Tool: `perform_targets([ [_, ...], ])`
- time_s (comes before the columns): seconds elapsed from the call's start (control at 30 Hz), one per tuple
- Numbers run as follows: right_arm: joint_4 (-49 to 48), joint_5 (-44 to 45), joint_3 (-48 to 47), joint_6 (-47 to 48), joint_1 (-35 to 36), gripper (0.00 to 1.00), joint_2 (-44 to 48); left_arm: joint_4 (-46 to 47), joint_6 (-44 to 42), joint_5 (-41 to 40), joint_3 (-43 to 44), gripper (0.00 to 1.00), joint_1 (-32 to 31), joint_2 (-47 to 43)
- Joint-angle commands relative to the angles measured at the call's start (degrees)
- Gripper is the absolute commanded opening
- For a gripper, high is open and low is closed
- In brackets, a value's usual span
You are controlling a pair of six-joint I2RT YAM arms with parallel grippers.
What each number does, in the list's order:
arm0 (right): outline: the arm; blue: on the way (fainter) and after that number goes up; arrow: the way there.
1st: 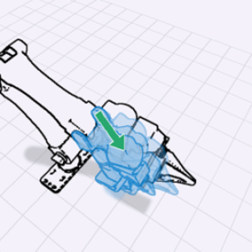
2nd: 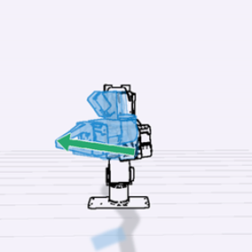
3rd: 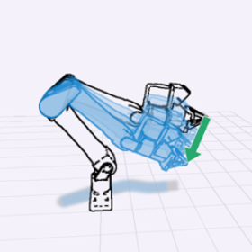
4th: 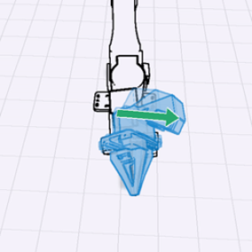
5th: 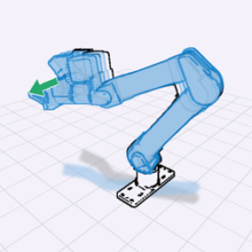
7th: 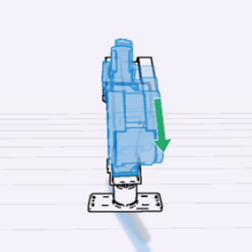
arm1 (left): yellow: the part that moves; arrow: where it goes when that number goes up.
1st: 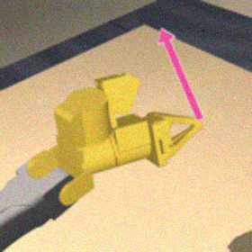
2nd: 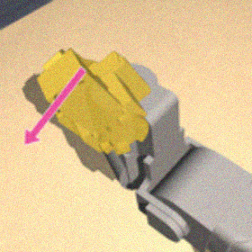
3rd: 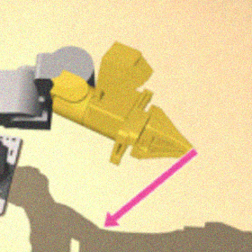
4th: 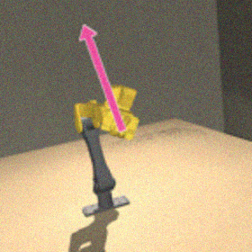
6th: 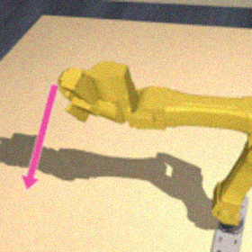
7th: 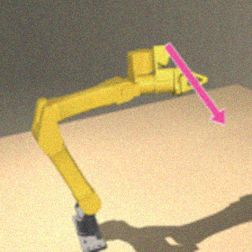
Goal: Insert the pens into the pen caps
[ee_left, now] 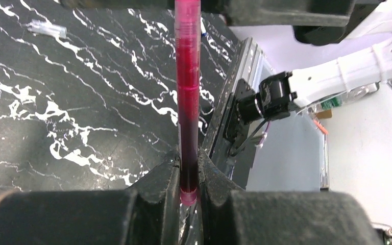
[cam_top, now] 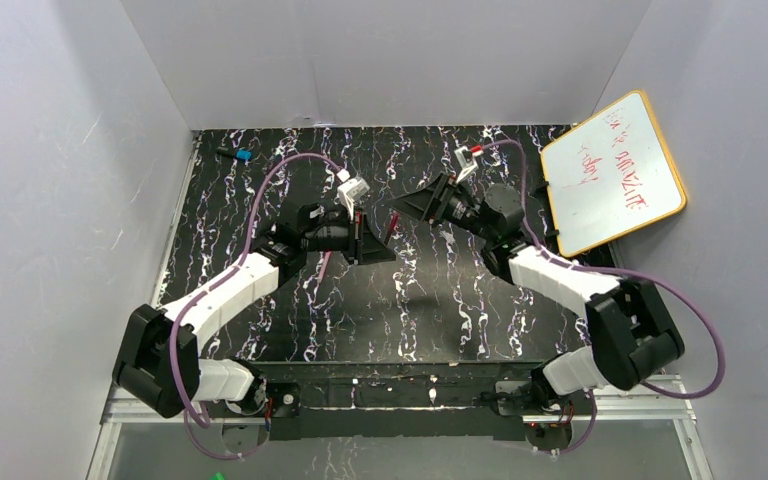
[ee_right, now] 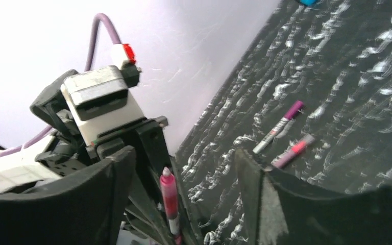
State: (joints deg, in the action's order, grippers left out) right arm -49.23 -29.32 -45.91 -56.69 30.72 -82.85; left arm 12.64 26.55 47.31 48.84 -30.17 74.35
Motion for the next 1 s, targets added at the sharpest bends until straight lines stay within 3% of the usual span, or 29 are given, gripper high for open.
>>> perform_targets([
  [0.0, 6.37, 11.26, 4.09, 3.63, -0.70, 0.96, 8.52, -4.53, -6.85, 0.29, -1.67, 0.00, -0.50, -1.00],
  [0.17, 28.93, 38.04, 6.33, 4.81, -0.90, 0.99, 21.50, 2.70, -5.43, 0.85, -5.64, 0.00, -0.50, -0.43],
  [0.23, 31.48, 44.04, 8.25, 9.42, -1.01, 0.99, 25.31, 4.09, -5.28, 1.24, -5.68, 0.00, -0.42, 0.30],
  [0.3, 33.57, 43.90, 7.52, 19.45, -1.18, 0.99, 26.41, 5.04, -4.99, 1.37, -5.37, 0.00, -0.14, 1.38],
  [0.4, 46.10, 42.29, 0.02, 27.73, -2.16, 0.99, 22.44, 10.31, -1.18, 5.09, -5.19, 0.00, 2.54, 3.78],
  [0.53, 60.77, 41.76, -10.54, 33.12, -3.05, 0.99, 15.55, 38.45, 19.30, 14.13, -10.51, 0.00, 10.55, 8.50],
  [0.63, 59.90, 41.85, -11.10, 32.01, -3.21, 0.99, 15.81, 41.49, 23.10, 16.10, -10.65, 0.00, 15.37, 9.72],
  [0.8, 60.23, 42.34, -11.23, 27.57, -3.23, 0.99, 15.78, 41.45, 21.05, 10.19, -12.27, 0.00, 16.52, 6.01],
  [0.97, 62.84, 41.94, -11.78, 12.80, -3.21, 0.99, 12.65, 38.36, 19.40, 7.34, -12.05, 0.00, 17.14, 4.36],
])
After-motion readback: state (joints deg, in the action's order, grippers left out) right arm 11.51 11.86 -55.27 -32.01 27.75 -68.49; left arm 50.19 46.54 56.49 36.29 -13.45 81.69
